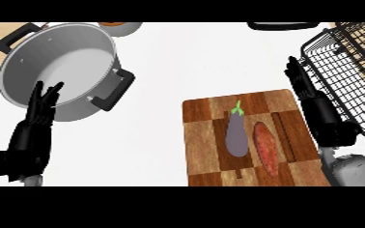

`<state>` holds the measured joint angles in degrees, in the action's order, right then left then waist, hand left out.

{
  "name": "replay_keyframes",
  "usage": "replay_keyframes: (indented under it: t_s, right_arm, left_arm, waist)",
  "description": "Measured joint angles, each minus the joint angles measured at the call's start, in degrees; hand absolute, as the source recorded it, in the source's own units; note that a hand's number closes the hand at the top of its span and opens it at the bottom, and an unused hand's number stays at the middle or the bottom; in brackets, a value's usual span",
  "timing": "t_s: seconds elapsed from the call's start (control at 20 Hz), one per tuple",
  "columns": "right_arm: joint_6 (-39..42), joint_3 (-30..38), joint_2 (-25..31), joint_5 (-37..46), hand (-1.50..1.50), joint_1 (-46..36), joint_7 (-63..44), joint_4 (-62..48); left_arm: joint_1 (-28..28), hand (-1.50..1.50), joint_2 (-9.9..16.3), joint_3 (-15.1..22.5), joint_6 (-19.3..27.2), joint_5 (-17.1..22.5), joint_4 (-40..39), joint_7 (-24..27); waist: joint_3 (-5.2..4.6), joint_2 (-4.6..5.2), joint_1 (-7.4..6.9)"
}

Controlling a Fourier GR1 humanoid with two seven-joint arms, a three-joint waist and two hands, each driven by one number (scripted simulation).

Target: Pick the sweet potato from the cutting board and place it in the tiered basket

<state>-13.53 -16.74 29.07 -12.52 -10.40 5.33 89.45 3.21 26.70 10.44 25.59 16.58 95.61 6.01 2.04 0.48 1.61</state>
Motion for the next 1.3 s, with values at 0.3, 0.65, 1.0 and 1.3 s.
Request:
replay_keyframes:
  t_s: [0.3, 0.65, 1.0, 1.3]
  right_arm:
    - [-1.84, 9.24, 4.01, -2.58, 1.5, 2.63, 1.47, 4.23]
    - [-17.97, 21.11, -0.76, -4.48, -1.5, 8.28, -2.55, 1.51]
    - [-17.08, 20.58, -0.41, -5.25, -1.5, 18.83, -4.95, 11.06]
    - [-11.65, 13.96, 10.24, -0.38, -1.5, 25.91, -17.21, 17.41]
  left_arm:
    - [0.42, 0.0, 0.15, 0.56, 1.19, -2.82, -2.5, -1.23]
    - [5.01, 0.0, -0.82, 1.7, 2.76, -4.26, -0.22, -1.32]
    - [7.37, 0.0, -1.8, 3.99, 2.5, -5.29, 0.93, -2.62]
    - [9.04, 0.0, -2.36, 6.23, 2.32, -6.14, 2.86, -3.62]
  waist:
    - [-0.73, -1.06, 0.77]
    - [-0.69, -1.62, 3.6]
    - [-0.75, -1.86, 2.67]
    - [-1.24, -1.38, 1.57]
